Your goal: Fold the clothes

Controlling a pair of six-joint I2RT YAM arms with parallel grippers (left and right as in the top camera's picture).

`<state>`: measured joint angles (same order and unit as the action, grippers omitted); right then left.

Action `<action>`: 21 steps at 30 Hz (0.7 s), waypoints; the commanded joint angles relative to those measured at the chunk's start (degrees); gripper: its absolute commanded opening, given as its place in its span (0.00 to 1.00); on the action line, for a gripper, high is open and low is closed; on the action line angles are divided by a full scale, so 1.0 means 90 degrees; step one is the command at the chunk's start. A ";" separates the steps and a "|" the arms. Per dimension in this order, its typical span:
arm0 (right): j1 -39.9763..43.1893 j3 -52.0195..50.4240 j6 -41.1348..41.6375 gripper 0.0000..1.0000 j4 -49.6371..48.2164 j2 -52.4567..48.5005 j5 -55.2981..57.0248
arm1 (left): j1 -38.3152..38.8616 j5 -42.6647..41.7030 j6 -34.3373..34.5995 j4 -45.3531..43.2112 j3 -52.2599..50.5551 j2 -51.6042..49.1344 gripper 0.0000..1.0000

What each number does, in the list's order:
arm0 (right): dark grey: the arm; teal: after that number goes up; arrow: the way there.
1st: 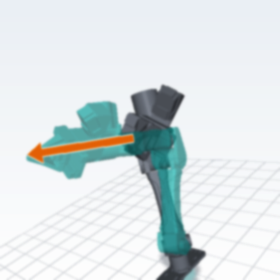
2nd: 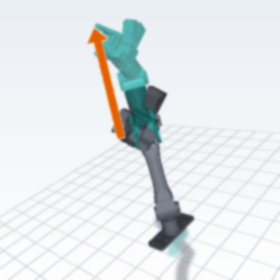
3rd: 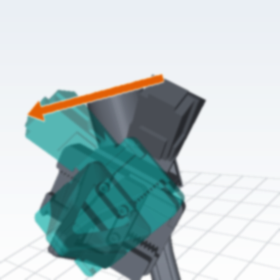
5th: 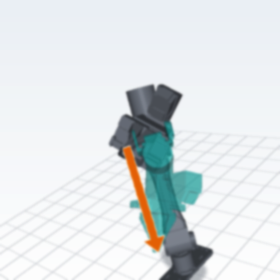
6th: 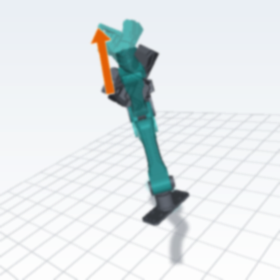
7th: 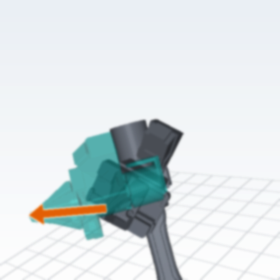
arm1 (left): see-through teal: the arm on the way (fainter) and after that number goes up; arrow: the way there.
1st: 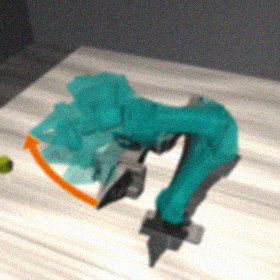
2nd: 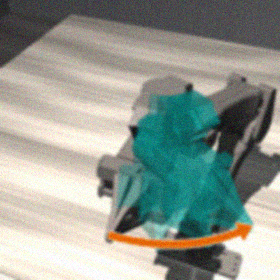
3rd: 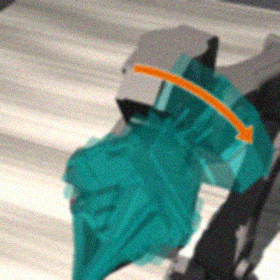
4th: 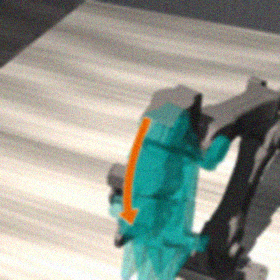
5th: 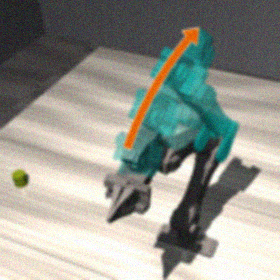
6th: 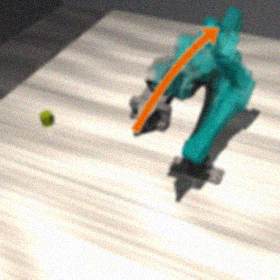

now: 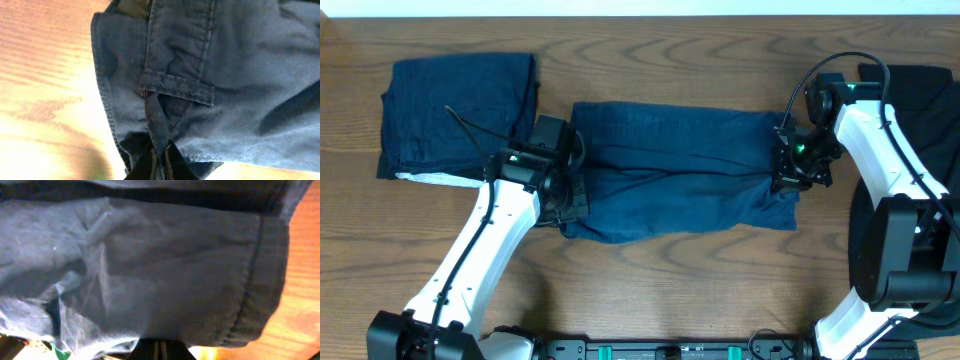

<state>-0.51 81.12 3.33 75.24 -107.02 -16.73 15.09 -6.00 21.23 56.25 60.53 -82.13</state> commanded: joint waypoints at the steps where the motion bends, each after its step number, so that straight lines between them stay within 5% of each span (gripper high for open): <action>1: -0.0019 -0.0032 0.0095 0.01 0.0182 0.0010 0.0012 | -0.0027 0.0243 0.0083 0.0250 0.0036 -0.0022 0.06; 8: -0.0109 -0.0316 0.0109 0.01 0.0352 0.0010 0.0338 | -0.0027 0.0245 0.0124 0.0714 -0.0036 -0.0022 0.06; 21: -0.0126 -0.1025 0.0891 0.01 -0.0872 -0.0015 0.0311 | -0.0029 0.0250 0.0216 -0.0663 -0.0250 -0.1613 0.06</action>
<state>-0.99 73.23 8.23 68.69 -107.02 -14.31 15.09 -4.86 22.55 51.40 59.22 -92.23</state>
